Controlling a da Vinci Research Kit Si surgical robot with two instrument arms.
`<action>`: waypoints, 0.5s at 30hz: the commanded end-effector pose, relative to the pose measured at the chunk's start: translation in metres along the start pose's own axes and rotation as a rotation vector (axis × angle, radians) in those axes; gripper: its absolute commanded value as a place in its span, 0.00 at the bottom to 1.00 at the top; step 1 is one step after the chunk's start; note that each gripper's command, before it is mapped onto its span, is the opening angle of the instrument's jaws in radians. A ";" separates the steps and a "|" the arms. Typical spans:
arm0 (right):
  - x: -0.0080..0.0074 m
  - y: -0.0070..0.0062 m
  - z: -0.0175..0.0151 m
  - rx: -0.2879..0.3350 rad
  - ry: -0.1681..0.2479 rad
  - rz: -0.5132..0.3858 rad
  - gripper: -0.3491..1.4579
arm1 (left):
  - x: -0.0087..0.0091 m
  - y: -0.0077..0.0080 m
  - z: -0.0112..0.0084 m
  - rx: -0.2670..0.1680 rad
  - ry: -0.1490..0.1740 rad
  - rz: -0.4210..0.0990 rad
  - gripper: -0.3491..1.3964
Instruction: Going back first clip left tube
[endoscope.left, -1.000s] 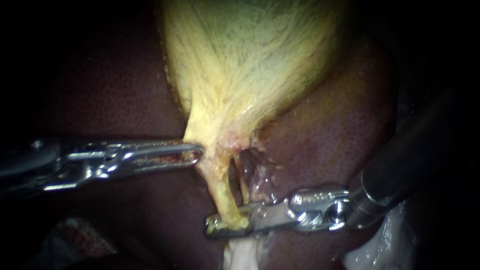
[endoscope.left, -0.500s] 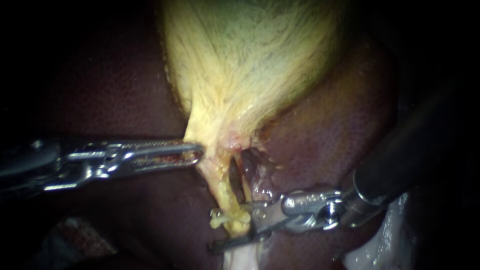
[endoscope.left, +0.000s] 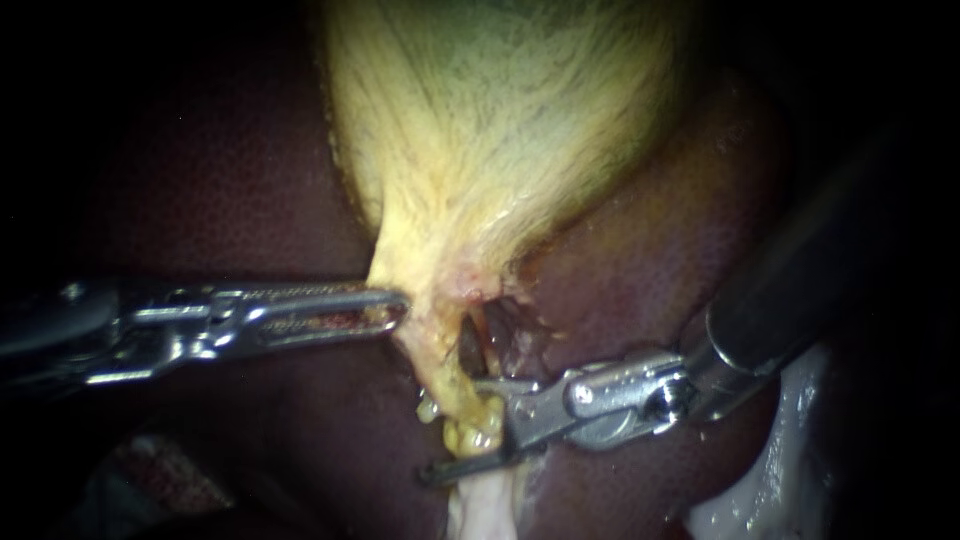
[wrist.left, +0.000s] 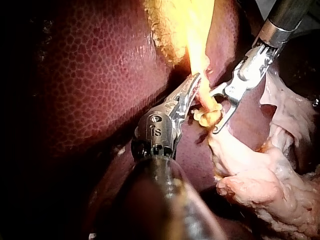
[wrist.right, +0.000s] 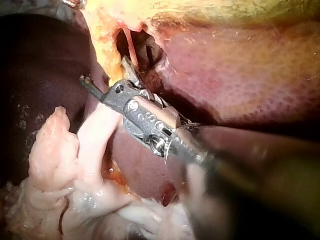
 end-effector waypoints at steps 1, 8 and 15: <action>0.0000 0.0000 -0.0001 0.001 0.000 -0.006 0.52 | 0.0000 0.0000 0.0000 0.001 0.000 0.000 0.00; 0.0001 0.0000 -0.0003 0.001 -0.001 -0.029 0.52 | 0.0000 0.0000 0.0000 0.000 0.000 0.000 0.00; 0.0000 -0.0001 -0.0001 0.001 0.002 -0.042 0.52 | 0.0001 0.0000 0.0000 0.000 0.000 0.000 0.00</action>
